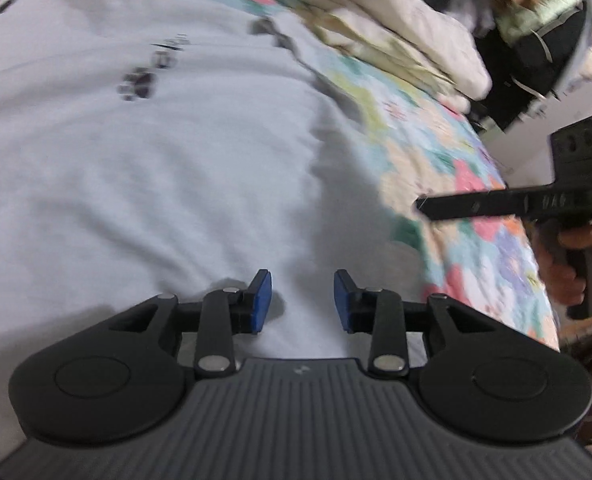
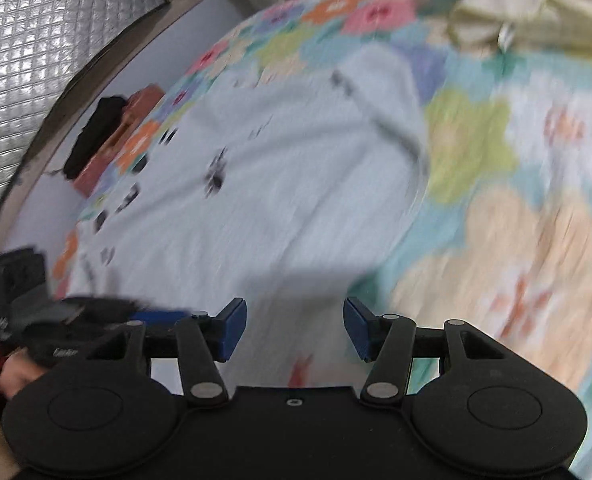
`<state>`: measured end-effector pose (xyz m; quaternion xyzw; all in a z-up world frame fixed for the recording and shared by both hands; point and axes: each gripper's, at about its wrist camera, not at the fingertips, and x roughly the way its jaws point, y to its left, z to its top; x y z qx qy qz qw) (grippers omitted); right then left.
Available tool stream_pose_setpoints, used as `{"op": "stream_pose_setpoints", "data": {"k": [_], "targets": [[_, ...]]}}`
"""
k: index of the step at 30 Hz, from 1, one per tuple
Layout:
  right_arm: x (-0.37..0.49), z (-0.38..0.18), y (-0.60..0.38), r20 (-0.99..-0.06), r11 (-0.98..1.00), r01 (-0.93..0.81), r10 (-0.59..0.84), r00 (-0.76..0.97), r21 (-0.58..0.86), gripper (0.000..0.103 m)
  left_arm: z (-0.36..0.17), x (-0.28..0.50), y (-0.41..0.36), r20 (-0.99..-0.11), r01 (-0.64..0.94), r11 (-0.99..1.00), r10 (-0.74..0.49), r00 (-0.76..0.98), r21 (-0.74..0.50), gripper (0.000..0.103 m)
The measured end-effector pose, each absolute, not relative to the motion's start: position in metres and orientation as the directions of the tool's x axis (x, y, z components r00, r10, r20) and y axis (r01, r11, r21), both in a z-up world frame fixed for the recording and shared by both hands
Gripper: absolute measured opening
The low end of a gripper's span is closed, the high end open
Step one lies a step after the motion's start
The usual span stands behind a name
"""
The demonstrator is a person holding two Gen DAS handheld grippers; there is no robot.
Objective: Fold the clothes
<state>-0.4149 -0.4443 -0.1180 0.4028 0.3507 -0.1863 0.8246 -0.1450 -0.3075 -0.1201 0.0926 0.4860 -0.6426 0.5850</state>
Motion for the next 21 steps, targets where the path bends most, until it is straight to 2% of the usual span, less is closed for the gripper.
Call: {"op": "stream_pose_setpoints", "data": {"k": [7,11,13,14,15,19,21], "targets": [[-0.421,-0.156,-0.403,-0.757,0.520,0.612,0.109,0.644,0.596,0.062,-0.125,-0.160,-0.305,-0.716,0.874,0.133,-0.636,-0.287,-0.468,0.033],[-0.417,-0.168,-0.390,-0.725,0.508,0.574,0.161,0.670,0.643,0.063,-0.127,-0.152,-0.300,-0.717,0.865,0.159,-0.640,-0.276,-0.475,0.035],[-0.413,-0.173,-0.381,-0.690,0.540,0.508,0.205,0.694,0.672,0.044,-0.128,-0.149,-0.299,-0.720,0.864,0.173,-0.641,-0.265,-0.472,0.035],[-0.410,-0.174,-0.377,-0.684,0.571,0.477,0.220,0.695,0.668,0.012,-0.128,-0.147,-0.298,-0.722,0.863,0.181,-0.642,-0.260,-0.472,0.035],[-0.412,-0.171,-0.375,-0.686,0.589,0.474,0.199,0.700,0.654,0.006,-0.128,-0.145,-0.297,-0.722,0.860,0.188,-0.643,-0.257,-0.474,0.035],[-0.427,-0.139,-0.367,-0.685,0.644,0.488,0.078,0.724,0.589,0.005,-0.124,-0.143,-0.296,-0.719,0.860,0.194,-0.649,-0.248,-0.472,0.035],[-0.442,-0.109,-0.358,-0.682,0.677,0.498,0.009,0.731,0.543,0.005,-0.123,-0.144,-0.297,-0.713,0.866,0.171,-0.653,-0.257,-0.469,0.040]]}}
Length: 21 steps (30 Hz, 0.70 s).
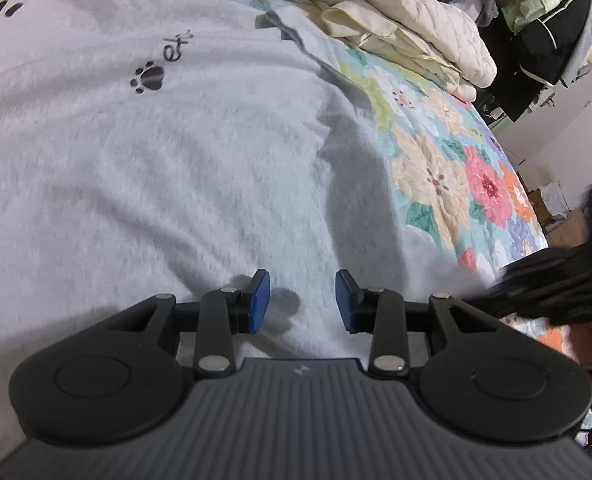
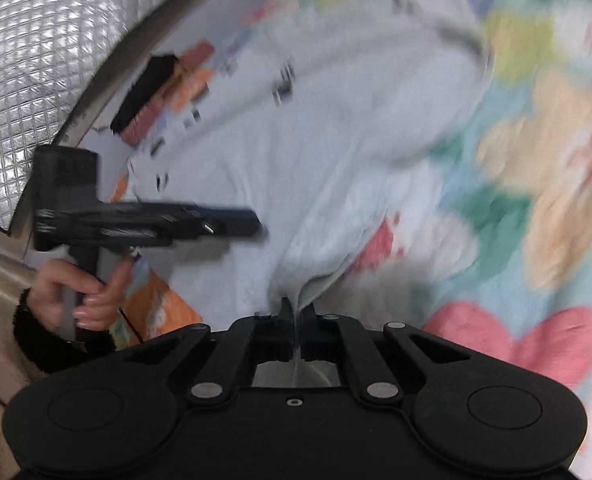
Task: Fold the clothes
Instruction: 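Pinch the T-shirt hem with the right gripper and tug it flat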
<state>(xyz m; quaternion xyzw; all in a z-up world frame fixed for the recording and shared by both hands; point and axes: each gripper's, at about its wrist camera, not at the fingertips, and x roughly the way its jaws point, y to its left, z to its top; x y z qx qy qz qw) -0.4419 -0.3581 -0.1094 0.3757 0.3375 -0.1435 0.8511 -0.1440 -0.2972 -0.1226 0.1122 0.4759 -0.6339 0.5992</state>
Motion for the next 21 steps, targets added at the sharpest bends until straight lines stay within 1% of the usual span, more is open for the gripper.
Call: {"op": "stream_pose_setpoints", "data": {"k": [3,6,10,11,12,14,15,16,17,18,21], "targets": [[-0.481,-0.096,-0.354,-0.692,0.632,0.558,-0.048,0.720,0.537,0.004,-0.124,-0.143,-0.300,-0.712,0.875,0.137,-0.646,-0.277,-0.464,0.041],[-0.505,-0.125,-0.349,-0.765,0.585,0.649,-0.072,0.640,0.487,0.002,-0.127,-0.143,-0.303,-0.724,0.879,0.147,-0.636,-0.267,-0.453,0.042],[-0.497,-0.137,-0.356,-0.785,0.586,0.667,-0.083,0.613,0.459,0.002,-0.135,-0.147,-0.307,-0.745,0.875,0.172,-0.613,-0.265,-0.452,0.043],[-0.495,-0.140,-0.357,-0.790,0.588,0.671,-0.086,0.608,0.452,0.003,-0.134,-0.148,-0.309,-0.747,0.879,0.168,-0.611,-0.263,-0.447,0.045],[-0.492,-0.143,-0.359,-0.794,0.589,0.674,-0.089,0.602,0.446,0.009,-0.133,-0.150,-0.310,-0.748,0.882,0.163,-0.609,-0.263,-0.443,0.045],[-0.484,-0.133,-0.371,-0.778,0.615,0.659,-0.114,0.618,0.433,0.011,-0.130,-0.154,-0.314,-0.742,0.882,0.148,-0.612,-0.274,-0.448,0.045],[-0.479,-0.129,-0.378,-0.773,0.627,0.655,-0.127,0.621,0.422,0.022,-0.129,-0.157,-0.317,-0.735,0.880,0.138,-0.615,-0.284,-0.455,0.045],[-0.475,-0.125,-0.387,-0.769,0.629,0.657,-0.141,0.623,0.417,0.029,-0.127,-0.159,-0.319,-0.727,0.878,0.125,-0.620,-0.295,-0.463,0.045],[-0.472,-0.121,-0.396,-0.764,0.628,0.660,-0.155,0.626,0.412,0.043,-0.126,-0.162,-0.322,-0.718,0.875,0.113,-0.625,-0.307,-0.471,0.045],[-0.468,-0.117,-0.405,-0.760,0.628,0.663,-0.169,0.628,0.408,0.048,-0.126,-0.165,-0.325,-0.711,0.871,0.103,-0.627,-0.318,-0.480,0.045],[-0.458,-0.117,-0.433,-0.736,0.611,0.670,-0.202,0.646,0.421,0.052,-0.130,-0.170,-0.331,-0.722,0.875,0.106,-0.616,-0.315,-0.473,0.045]]}}
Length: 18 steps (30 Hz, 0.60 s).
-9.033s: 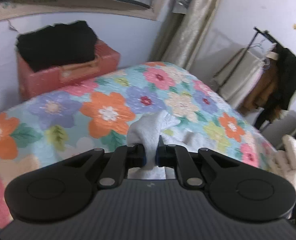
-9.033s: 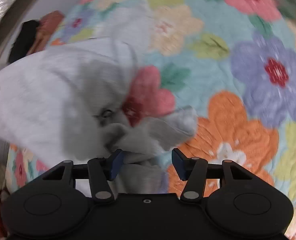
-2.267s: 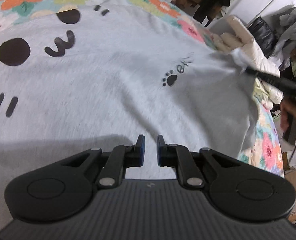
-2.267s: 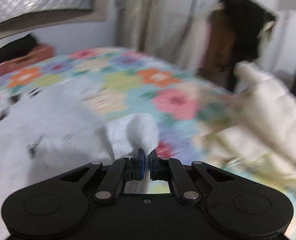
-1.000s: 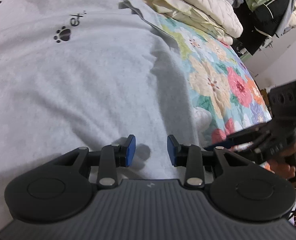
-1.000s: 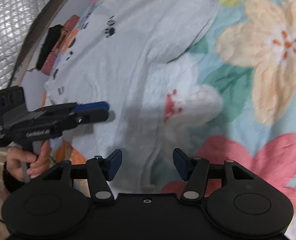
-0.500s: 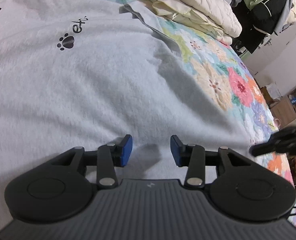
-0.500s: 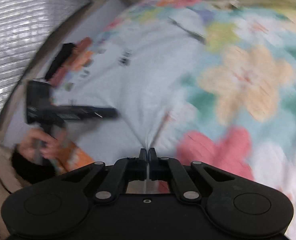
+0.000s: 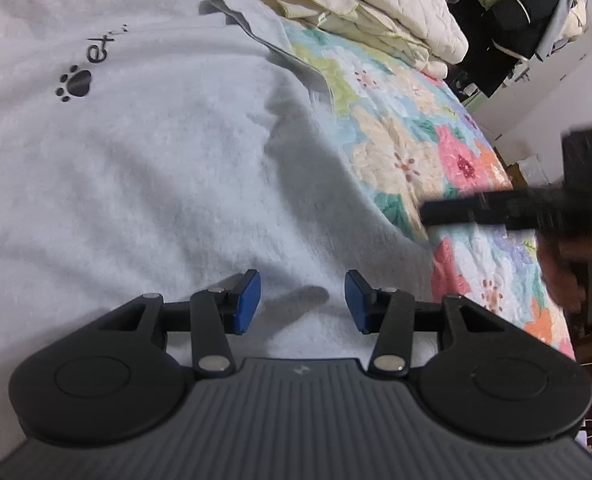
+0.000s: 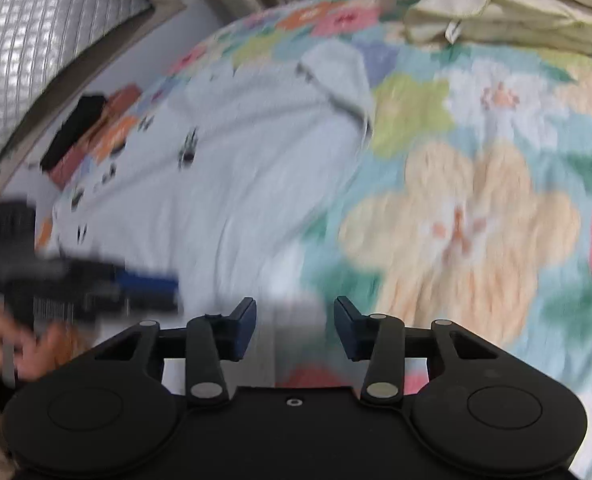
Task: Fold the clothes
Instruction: 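Pinch the T-shirt hem with the right gripper and tug it flat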
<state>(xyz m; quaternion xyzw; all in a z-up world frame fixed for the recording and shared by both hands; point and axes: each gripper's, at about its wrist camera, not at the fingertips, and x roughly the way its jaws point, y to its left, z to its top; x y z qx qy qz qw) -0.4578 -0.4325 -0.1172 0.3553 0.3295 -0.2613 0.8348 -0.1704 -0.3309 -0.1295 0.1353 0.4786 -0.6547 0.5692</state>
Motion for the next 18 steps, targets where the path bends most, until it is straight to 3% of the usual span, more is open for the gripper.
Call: {"op": "stream_pose_setpoints", "data": {"k": [4,9,12,16,17,18], "targets": [[-0.439,-0.128,-0.463,-0.730,0.576,0.699,-0.239,0.640,0.424,0.054,-0.136,-0.168,-0.323,-0.728,0.864,0.148,-0.617,-0.300,-0.481,0.045],[-0.422,-0.150,-0.468,-0.742,0.522,0.699,-0.173,0.648,0.489,0.057,-0.137,-0.159,-0.318,-0.722,0.844,0.173,-0.620,-0.307,-0.507,0.045],[-0.408,-0.154,-0.471,-0.740,0.551,0.694,-0.191,0.645,0.463,0.070,-0.135,-0.158,-0.316,-0.729,0.852,0.185,-0.622,-0.285,-0.491,0.045],[-0.392,-0.151,-0.481,-0.742,0.615,0.692,-0.246,0.624,0.379,0.070,-0.138,-0.154,-0.311,-0.735,0.838,0.215,-0.617,-0.282,-0.502,0.045],[-0.387,-0.149,-0.482,-0.741,0.628,0.693,-0.264,0.618,0.354,0.059,-0.138,-0.153,-0.310,-0.735,0.834,0.223,-0.617,-0.281,-0.505,0.045],[-0.382,-0.146,-0.480,-0.747,0.667,0.678,-0.272,0.606,0.308,0.028,-0.137,-0.152,-0.309,-0.737,0.830,0.231,-0.616,-0.280,-0.508,0.045]]}}
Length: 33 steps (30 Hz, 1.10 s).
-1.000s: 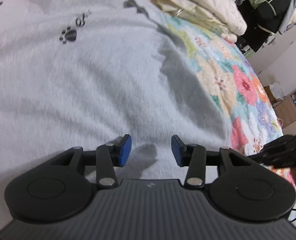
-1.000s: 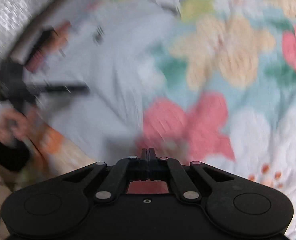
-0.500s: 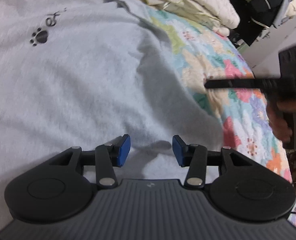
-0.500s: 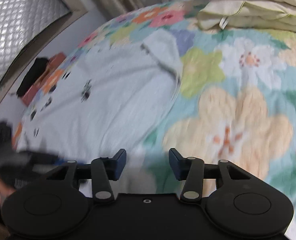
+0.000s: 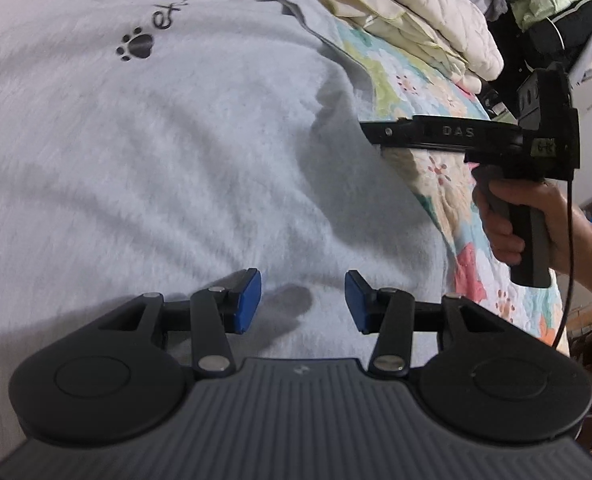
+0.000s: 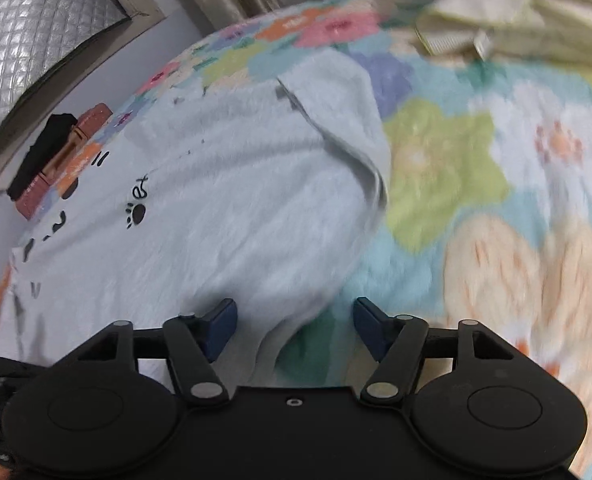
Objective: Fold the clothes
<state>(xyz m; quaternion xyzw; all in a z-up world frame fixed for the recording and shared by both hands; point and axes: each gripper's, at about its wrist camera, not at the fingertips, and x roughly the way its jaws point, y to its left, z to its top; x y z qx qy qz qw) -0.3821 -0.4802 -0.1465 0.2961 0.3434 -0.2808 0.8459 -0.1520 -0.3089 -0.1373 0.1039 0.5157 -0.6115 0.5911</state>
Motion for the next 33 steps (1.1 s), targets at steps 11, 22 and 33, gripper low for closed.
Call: {"op": "stream_pose_setpoints", "data": {"k": [11,22,33], "targets": [[-0.396,-0.115,-0.472,-0.766,0.679,0.732,-0.499,0.404,-0.056,0.001,-0.120,-0.145,-0.288,-0.762,0.880,0.250,-0.624,-0.173,-0.404,0.045],[-0.391,-0.129,-0.488,-0.781,0.626,0.736,-0.582,0.224,-0.255,0.001,-0.096,-0.070,-0.273,-0.762,0.856,0.354,-0.643,-0.070,-0.377,0.045],[-0.351,-0.063,-0.512,-0.679,0.738,0.671,-0.528,0.510,-0.070,0.052,-0.041,0.103,-0.313,-0.754,0.844,0.466,-0.646,0.120,-0.265,0.050]]}}
